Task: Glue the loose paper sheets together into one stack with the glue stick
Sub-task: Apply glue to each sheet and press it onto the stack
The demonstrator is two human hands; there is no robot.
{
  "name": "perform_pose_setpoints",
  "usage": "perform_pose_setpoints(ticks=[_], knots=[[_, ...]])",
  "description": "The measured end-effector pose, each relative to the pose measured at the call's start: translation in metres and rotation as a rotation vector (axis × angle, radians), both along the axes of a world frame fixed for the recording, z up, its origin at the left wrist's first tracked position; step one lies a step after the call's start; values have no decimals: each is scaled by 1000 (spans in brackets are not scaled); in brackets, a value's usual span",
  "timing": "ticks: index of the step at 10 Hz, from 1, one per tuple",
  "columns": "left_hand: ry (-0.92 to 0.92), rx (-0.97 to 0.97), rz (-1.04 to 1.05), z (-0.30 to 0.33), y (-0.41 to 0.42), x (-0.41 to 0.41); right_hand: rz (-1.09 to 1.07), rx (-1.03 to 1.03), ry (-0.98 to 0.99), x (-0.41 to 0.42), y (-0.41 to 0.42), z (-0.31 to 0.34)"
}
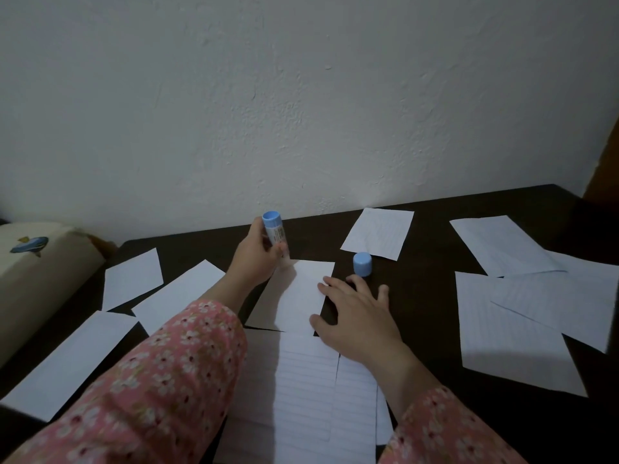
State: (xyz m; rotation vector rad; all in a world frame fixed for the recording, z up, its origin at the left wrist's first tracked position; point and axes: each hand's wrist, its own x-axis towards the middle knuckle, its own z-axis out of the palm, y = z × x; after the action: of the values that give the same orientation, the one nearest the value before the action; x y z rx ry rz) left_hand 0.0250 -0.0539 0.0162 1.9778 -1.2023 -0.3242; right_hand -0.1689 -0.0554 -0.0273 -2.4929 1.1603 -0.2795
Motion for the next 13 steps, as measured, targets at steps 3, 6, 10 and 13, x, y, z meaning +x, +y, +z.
perform_pose_setpoints(ticks=[3,6,10,13], knots=[[325,-323,222,12,47,-6,0,-13,3,0,0,-1],[791,-321,185,3,103,-17,-18,-22,19,1,1,0],[86,-118,435,-12,102,-8,-61,-74,8,1,5,0],[116,-69,416,-19,100,-9,-75,-93,5,2,4,-1]])
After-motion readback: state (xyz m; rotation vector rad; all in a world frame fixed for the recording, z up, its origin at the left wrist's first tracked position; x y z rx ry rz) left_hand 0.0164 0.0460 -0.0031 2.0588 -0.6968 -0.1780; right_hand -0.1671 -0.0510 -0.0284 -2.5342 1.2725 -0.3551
